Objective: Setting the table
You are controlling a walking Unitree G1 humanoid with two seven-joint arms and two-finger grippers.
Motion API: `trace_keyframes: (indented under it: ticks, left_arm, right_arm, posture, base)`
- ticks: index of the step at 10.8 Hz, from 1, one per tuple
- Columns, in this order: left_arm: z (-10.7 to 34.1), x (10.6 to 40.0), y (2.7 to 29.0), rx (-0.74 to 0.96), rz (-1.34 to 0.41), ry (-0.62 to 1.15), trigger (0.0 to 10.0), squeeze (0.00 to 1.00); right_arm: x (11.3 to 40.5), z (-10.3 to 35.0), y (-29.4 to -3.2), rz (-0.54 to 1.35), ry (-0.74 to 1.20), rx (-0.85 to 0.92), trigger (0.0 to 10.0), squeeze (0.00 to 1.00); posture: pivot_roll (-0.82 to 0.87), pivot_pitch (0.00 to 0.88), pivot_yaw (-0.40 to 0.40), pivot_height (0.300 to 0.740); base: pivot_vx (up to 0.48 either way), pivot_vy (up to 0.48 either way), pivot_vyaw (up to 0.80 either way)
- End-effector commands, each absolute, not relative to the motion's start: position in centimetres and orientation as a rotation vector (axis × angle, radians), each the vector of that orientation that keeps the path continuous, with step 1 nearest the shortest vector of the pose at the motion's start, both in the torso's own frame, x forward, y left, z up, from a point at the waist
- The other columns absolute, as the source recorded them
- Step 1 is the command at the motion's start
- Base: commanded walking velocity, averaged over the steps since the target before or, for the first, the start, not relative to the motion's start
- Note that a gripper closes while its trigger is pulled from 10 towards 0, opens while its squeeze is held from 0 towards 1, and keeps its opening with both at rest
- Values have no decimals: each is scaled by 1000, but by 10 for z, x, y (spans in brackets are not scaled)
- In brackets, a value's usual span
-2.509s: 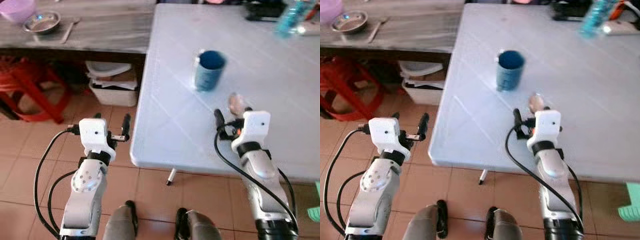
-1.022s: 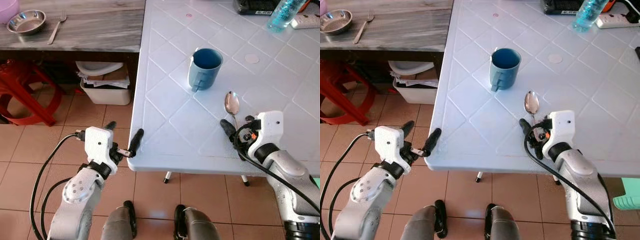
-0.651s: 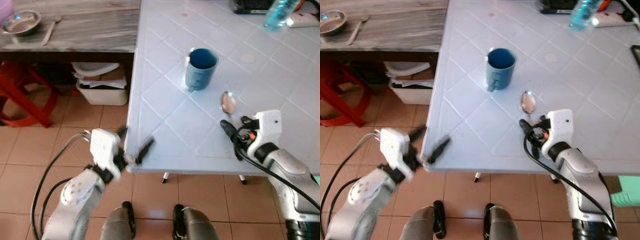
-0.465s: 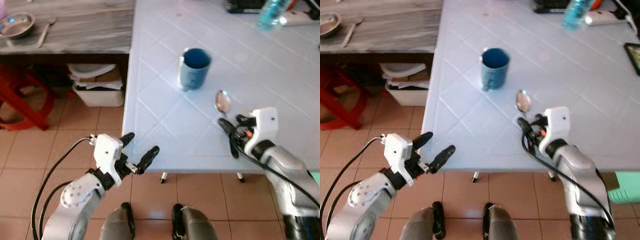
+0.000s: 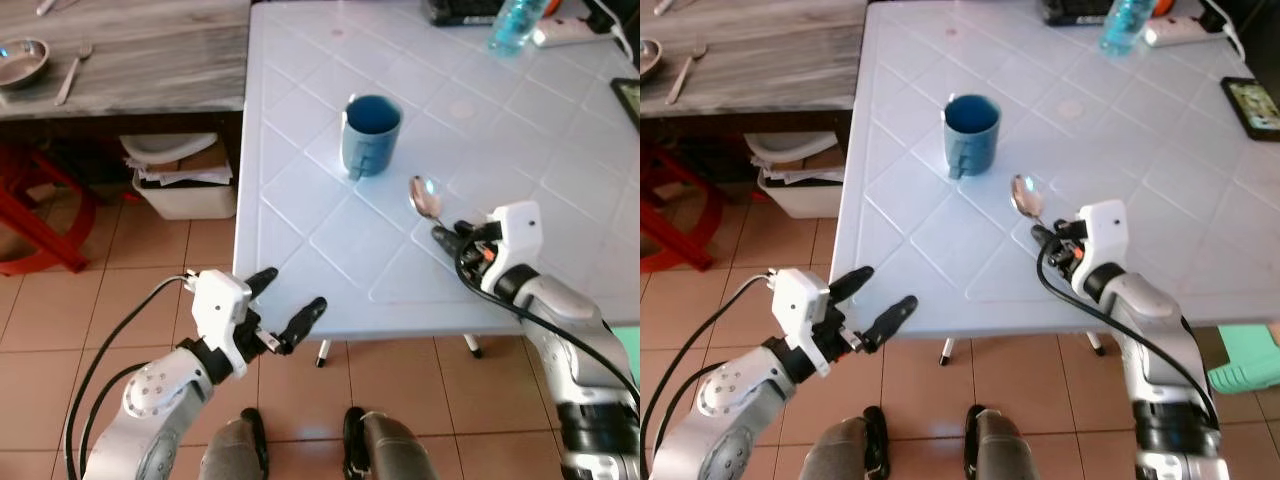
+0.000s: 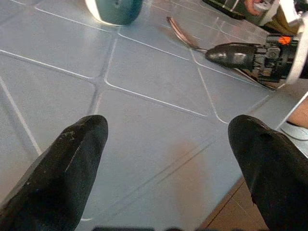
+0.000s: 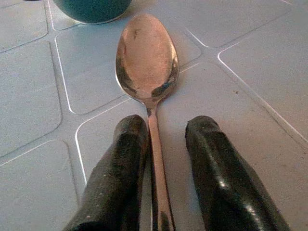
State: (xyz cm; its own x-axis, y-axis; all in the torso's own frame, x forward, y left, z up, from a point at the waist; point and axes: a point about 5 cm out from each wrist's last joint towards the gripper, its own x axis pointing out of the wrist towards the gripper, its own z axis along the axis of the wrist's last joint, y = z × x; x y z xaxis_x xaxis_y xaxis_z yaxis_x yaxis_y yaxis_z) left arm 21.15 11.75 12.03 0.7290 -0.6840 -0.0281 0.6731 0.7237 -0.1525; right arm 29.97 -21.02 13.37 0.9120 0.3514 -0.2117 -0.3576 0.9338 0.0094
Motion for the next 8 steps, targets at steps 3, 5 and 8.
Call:
trace_keyframes:
  ticks: [3, 5, 8]
  left_arm:
    - [122, 208, 117, -119, -755, 85, 10000, 0]
    - [121, 209, 115, -115, -753, 87, 10000, 0]
    - [120, 213, 120, -75, -683, 77, 10000, 0]
  right_arm:
    - [294, 94, -206, 349, 398, 36, 0, 0]
    - [289, 86, -205, 291, 412, 63, 0, 0]
    - [279, 83, -201, 171, 373, 129, 0, 0]
  posture:
    - [-10, 269, 20, 740]
    - [-14, 270, 22, 740]
    - [-15, 266, 17, 740]
  base:
    - [0, 0, 0]
    - [0, 0, 0]
    - [0, 0, 0]
